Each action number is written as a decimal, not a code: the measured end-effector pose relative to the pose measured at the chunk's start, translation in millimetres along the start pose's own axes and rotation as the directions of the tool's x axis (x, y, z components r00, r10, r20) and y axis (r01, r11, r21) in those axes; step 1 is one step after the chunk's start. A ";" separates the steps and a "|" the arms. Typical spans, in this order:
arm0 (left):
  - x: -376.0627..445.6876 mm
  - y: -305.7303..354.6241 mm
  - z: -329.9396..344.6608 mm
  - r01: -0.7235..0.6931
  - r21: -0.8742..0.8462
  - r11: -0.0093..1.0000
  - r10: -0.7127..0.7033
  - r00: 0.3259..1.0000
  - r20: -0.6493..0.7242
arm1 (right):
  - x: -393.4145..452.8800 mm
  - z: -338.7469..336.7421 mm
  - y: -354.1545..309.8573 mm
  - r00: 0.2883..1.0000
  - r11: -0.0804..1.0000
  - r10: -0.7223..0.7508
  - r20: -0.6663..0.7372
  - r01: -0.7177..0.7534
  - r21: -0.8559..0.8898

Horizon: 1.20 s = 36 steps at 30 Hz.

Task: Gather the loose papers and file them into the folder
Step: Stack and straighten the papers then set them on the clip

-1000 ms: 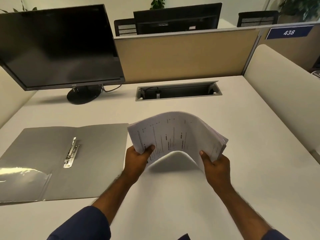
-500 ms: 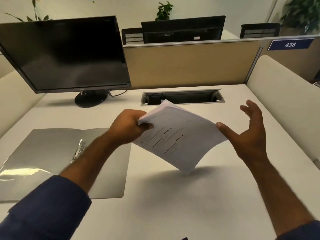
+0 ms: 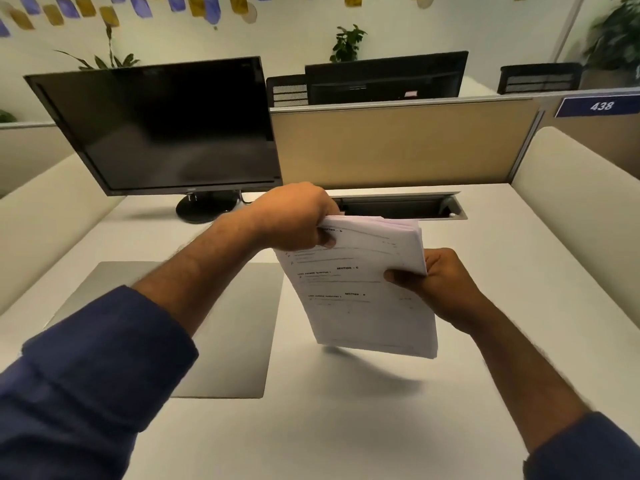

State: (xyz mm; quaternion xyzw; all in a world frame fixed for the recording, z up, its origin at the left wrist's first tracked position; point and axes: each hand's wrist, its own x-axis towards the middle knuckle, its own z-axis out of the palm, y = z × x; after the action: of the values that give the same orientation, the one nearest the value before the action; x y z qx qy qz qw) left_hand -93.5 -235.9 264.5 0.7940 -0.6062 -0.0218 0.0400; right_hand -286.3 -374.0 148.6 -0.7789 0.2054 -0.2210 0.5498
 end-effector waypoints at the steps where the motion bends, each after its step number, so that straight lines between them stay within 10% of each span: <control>1: 0.3 -0.7 0.6 0.001 -0.003 1.000 -0.001 1.000 -0.001 | -0.2 1.2 0.0 1.000 1.000 -0.005 -0.005 0.005 0.017; 7: -7.4 -24.7 17.1 -0.066 -0.199 0.978 0.007 0.959 -0.283 | -1.1 -3.9 2.3 1.000 0.995 -0.014 -0.003 0.014 0.101; 10: -24.7 -30.0 43.6 -0.088 -0.475 0.876 -0.257 0.748 -0.612 | -3.8 -11.6 5.4 1.000 0.980 0.004 -0.002 -0.003 0.201; 12: -35.2 -28.0 64.9 -0.098 -0.760 0.642 -0.465 0.738 -0.488 | -5.1 -15.8 8.2 1.000 0.958 0.003 0.009 -0.006 0.285; 15: -46.0 -23.4 93.9 -0.024 -0.991 0.135 -0.377 0.923 -0.074 | -5.4 -18.7 12.4 0.998 0.928 0.016 0.058 -0.036 0.370; 19: -54.1 -11.4 117.5 0.115 -0.990 -0.085 -0.245 0.960 0.132 | -5.5 -17.7 15.4 0.989 0.926 0.044 0.144 -0.095 0.365; 30: -36.6 -0.4 127.6 -0.137 -0.931 0.337 -0.425 0.860 -0.281 | -10.1 18.5 8.0 0.943 0.988 -0.029 -0.331 0.077 0.134; 36: -36.5 -11.0 151.7 -0.181 -0.952 0.246 -0.432 0.859 -0.275 | -19.0 56.4 27.5 0.852 0.990 -0.105 -0.512 0.138 0.027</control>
State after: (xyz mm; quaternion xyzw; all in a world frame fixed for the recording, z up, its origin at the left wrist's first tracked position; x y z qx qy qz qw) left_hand -105.2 -203.4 111.9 0.6259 -0.3634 -0.1881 0.6639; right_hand -271.8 -328.6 103.5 -0.6866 0.2866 -0.4595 0.4851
